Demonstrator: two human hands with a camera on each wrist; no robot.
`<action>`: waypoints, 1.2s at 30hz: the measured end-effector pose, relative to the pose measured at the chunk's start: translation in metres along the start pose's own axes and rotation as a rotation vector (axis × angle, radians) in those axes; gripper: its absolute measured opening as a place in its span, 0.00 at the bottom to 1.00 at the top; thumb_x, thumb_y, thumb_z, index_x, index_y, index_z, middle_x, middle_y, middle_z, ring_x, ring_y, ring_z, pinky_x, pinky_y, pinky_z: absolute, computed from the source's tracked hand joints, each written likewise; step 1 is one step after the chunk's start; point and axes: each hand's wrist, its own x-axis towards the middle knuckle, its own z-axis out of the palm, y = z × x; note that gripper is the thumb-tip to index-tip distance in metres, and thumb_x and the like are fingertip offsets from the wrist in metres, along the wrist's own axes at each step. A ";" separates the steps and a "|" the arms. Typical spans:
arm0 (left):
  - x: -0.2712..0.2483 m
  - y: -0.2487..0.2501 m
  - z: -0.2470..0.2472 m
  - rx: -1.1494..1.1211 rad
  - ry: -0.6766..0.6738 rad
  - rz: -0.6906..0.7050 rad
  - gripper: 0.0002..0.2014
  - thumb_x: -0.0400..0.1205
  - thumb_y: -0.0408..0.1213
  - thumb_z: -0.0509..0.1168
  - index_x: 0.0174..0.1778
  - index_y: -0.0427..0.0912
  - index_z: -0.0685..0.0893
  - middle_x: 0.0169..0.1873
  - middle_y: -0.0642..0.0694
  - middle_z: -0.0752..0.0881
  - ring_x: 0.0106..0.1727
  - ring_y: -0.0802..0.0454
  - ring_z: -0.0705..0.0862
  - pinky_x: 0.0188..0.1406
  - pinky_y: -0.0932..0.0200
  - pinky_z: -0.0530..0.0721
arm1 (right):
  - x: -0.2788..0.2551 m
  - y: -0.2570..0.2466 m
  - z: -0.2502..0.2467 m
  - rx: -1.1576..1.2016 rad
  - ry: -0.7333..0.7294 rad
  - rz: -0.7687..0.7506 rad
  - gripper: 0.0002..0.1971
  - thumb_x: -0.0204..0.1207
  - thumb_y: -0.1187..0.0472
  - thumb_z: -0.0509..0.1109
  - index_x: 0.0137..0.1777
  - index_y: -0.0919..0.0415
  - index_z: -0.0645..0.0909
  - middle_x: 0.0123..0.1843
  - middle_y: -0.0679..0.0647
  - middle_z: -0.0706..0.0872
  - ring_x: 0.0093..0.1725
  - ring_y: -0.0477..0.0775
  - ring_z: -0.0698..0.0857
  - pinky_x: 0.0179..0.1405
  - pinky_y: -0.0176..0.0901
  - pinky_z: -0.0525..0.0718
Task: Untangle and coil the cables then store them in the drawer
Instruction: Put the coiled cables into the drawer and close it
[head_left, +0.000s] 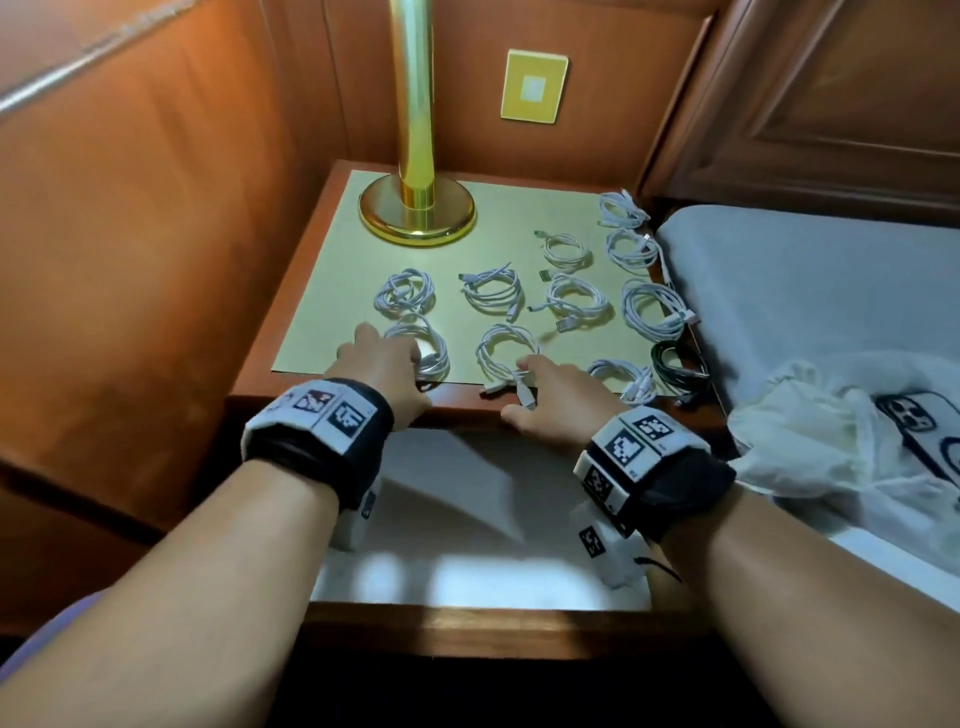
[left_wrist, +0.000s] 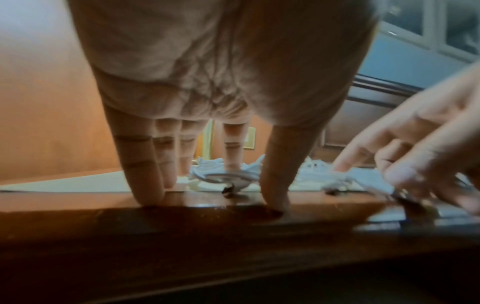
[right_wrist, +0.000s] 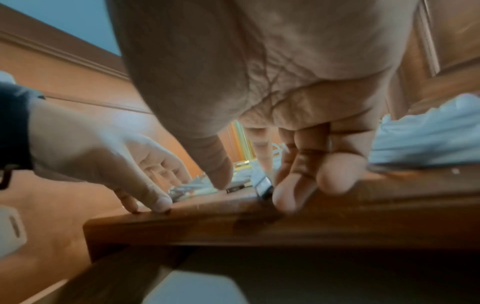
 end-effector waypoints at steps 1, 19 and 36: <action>0.000 0.002 0.004 0.051 -0.004 -0.010 0.22 0.79 0.45 0.73 0.68 0.50 0.78 0.66 0.39 0.70 0.66 0.37 0.76 0.61 0.45 0.80 | 0.003 0.001 0.004 -0.003 0.000 0.009 0.35 0.80 0.44 0.67 0.84 0.51 0.60 0.77 0.60 0.76 0.72 0.64 0.78 0.68 0.55 0.79; -0.046 -0.035 -0.004 0.022 -0.110 0.195 0.10 0.74 0.44 0.80 0.35 0.51 0.85 0.37 0.53 0.86 0.41 0.53 0.84 0.38 0.61 0.79 | -0.026 -0.027 0.014 -0.048 0.082 -0.149 0.07 0.80 0.51 0.72 0.50 0.51 0.78 0.49 0.50 0.81 0.49 0.54 0.79 0.46 0.43 0.74; -0.053 -0.049 0.027 0.529 -0.502 0.162 0.20 0.71 0.45 0.82 0.55 0.40 0.90 0.44 0.46 0.87 0.47 0.45 0.85 0.56 0.52 0.87 | -0.044 -0.048 0.077 -0.380 -0.437 -0.230 0.15 0.75 0.54 0.79 0.58 0.59 0.88 0.52 0.57 0.91 0.47 0.56 0.85 0.28 0.36 0.71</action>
